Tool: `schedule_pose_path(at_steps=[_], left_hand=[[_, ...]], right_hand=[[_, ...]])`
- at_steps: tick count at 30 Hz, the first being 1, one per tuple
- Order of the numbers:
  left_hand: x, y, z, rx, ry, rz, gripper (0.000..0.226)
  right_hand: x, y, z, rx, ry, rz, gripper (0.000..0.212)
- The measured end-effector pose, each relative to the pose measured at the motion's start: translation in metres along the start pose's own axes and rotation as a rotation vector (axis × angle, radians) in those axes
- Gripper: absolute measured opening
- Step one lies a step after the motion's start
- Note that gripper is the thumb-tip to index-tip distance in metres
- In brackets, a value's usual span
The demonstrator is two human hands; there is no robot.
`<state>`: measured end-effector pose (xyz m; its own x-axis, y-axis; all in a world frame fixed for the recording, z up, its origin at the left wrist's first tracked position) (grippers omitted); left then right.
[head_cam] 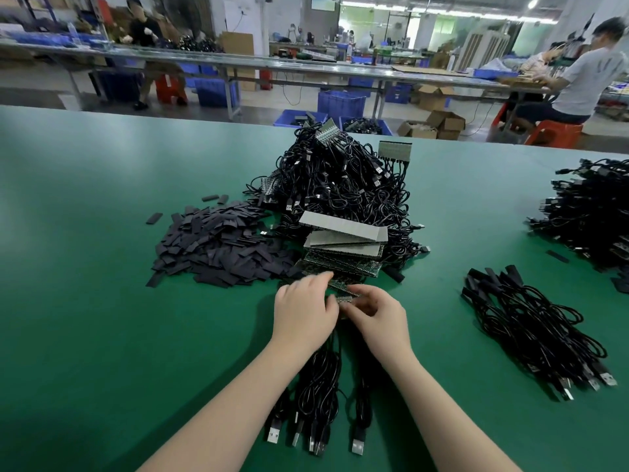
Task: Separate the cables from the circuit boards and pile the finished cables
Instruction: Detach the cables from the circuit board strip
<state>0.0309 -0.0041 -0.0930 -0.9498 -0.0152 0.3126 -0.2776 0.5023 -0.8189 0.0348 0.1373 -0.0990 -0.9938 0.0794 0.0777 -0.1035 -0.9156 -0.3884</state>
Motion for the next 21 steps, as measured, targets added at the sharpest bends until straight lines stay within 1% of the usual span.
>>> schedule_pose_path(at_steps=[2,6,9,13,21], left_hand=[[-0.0087,0.0061,0.0032,0.038,0.0,0.024,0.036],[-0.0096,0.0063,0.005,-0.042,0.054,-0.024,0.022],[-0.0096,0.0047,0.0074,-0.087,0.039,-0.035,0.017],[-0.0118,0.0046,0.0075,-0.078,0.045,-0.057,0.016],[-0.0117,0.0041,0.0073,-0.066,0.042,-0.001,0.022]], right_hand=[[-0.0024,0.0002,-0.0038,-0.011,-0.019,-0.017,0.031],[-0.0047,0.0007,-0.0079,-0.003,-0.021,-0.025,0.033],[-0.0059,0.0016,-0.0087,-0.017,-0.022,-0.053,0.025],[-0.008,0.0053,-0.0093,-0.047,-0.06,-0.086,0.01],[-0.0072,0.0035,-0.0111,-0.021,-0.064,-0.102,0.003]])
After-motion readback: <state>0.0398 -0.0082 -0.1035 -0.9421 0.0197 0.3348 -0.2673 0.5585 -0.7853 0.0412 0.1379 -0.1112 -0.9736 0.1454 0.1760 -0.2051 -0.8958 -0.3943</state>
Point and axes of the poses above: each hand's wrist, its own x-axis towards the middle knuckle, its own y-axis out of the palm, z = x × y, the point moved 1 cm from there along x, towards the middle knuckle
